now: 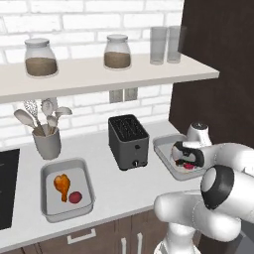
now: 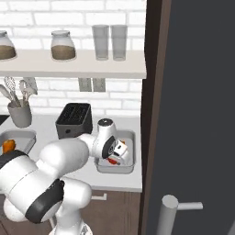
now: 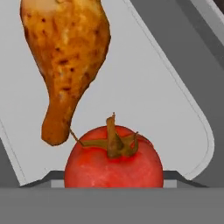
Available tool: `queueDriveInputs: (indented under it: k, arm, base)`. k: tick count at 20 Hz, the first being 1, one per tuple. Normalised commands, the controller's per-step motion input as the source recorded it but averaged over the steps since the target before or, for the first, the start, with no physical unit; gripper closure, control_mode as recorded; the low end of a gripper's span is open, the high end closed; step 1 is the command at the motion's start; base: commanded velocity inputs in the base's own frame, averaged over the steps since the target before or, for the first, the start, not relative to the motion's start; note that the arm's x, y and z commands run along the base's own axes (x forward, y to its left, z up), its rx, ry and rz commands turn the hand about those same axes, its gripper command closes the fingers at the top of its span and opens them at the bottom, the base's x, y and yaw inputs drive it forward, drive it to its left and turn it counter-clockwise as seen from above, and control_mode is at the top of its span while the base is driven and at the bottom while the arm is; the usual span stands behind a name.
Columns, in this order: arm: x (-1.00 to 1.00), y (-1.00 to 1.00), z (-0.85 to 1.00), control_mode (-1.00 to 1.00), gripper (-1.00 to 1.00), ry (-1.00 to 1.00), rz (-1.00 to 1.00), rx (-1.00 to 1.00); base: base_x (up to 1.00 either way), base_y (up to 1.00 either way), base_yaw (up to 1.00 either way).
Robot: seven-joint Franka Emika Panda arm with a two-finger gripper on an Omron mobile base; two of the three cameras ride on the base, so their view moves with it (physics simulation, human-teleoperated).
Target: Place one tomato and one chicken drumstick in each tupperware on the nearby counter, to pack two identical lunches.
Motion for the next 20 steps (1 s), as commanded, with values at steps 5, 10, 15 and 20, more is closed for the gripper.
queueDriveInputs:
  k: [5, 10, 15, 20]
  arm:
    - [0.39, -0.15, -0.67, -1.0, -1.0, 0.09, 0.02, 0.05]
    - [0.04, 0.02, -0.32, -1.0, -1.0, -0.02, 0.0, 0.01]
    - [-0.62, 0.17, 0.0, -1.0, -1.0, -0.13, 0.0, 0.0]
    - [-0.66, 0.33, 0.26, -1.0, -1.0, -0.05, 0.0, 0.0]
  base:
    - [0.0, 0.0, 0.0]
    - [0.0, 0.0, 0.0]
    - [0.0, 0.0, 0.0]
    - [0.0, 0.0, 0.0]
